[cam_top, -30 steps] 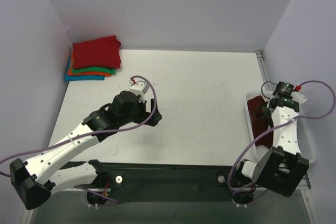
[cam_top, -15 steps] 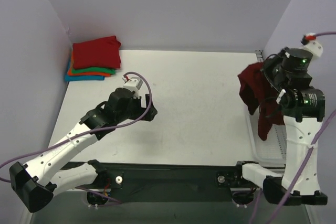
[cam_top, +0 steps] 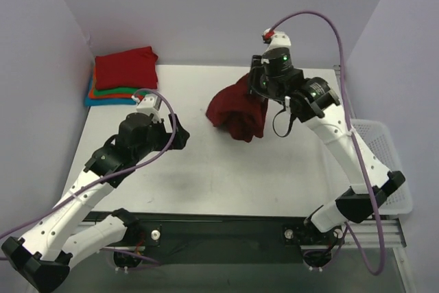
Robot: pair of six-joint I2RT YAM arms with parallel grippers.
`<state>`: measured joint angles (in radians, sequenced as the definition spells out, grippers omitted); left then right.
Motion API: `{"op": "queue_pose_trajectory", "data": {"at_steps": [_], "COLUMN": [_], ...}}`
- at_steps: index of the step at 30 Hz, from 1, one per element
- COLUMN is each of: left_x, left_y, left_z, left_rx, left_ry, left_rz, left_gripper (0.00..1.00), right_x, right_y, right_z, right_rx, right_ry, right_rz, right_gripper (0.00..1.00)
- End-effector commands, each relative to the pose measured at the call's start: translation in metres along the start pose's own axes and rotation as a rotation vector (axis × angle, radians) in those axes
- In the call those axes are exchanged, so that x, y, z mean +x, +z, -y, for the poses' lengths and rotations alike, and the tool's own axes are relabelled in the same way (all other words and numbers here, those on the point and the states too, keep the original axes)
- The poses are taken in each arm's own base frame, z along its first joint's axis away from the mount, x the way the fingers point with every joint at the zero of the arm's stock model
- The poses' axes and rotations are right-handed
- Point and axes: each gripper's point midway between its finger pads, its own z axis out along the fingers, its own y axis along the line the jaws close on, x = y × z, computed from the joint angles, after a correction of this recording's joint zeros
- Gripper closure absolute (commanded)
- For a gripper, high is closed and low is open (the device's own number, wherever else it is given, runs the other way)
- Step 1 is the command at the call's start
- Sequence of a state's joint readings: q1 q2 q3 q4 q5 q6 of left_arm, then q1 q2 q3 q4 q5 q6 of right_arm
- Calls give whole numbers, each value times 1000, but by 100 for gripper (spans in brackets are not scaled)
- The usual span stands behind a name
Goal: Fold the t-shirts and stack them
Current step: Move the tshirt to the center of the board, then flatten out the tshirt
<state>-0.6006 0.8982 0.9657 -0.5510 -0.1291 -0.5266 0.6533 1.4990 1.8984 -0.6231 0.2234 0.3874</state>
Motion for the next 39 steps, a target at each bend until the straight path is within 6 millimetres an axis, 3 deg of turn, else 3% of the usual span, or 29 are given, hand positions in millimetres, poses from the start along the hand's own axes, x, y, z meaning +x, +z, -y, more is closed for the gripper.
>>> {"op": "queue_pose_trajectory", "data": {"at_steps": [1, 2, 5, 6, 7, 8, 9, 11, 12, 15, 17, 24, 25, 29, 33, 34, 39], "left_x": [7, 10, 32, 40, 56, 59, 63, 75, 76, 76, 73, 58, 58, 54, 61, 56, 66], "left_y": [4, 8, 23, 28, 35, 41, 46, 58, 63, 80, 94, 147, 152, 178, 198, 202, 217], "left_z": [-7, -7, -12, -13, -19, -20, -24, -35, -42, -66, -86, -118, -123, -129, -135, -131, -135], "left_rx": [-21, -18, -25, -22, -42, -42, -55, -100, -130, -235, -299, -410, -427, -405, -423, -412, -421], "left_ry": [-43, -53, -110, -126, -162, -185, -201, -252, -264, -341, -412, -438, -446, -487, -469, -467, -458], "left_rz": [-11, -13, -61, -76, -105, -98, -97, -99, -89, -51, -6, 58, 54, 62, 27, 34, 0], "left_gripper": [3, 3, 3, 3, 3, 4, 5, 8, 10, 17, 21, 30, 31, 37, 41, 42, 52], "right_x": [35, 66, 101, 135, 141, 154, 189, 202, 230, 244, 258, 304, 302, 325, 334, 336, 346], "right_y": [23, 34, 35, 40, 37, 36, 38, 39, 39, 48, 56, 71, 76, 73, 72, 76, 88], "right_z": [17, 33, 53, 73, 80, 87, 109, 120, 130, 133, 122, 108, 106, 113, 116, 114, 106], "right_rx": [73, 130, 174, 224, 227, 244, 292, 292, 302, 244, 173, 103, 89, 111, 119, 112, 100], "right_ry": [-24, -27, 41, 50, 92, 140, 169, 270, 291, 388, 415, 484, 495, 511, 528, 534, 570], "right_rz": [-60, -125, -155, -216, -199, -209, -272, -260, -308, -318, -356, -462, -437, -458, -453, -451, -473], "right_gripper": [59, 47, 30, 30, 30, 30, 29, 31, 32, 35, 39, 47, 48, 49, 49, 49, 50]}}
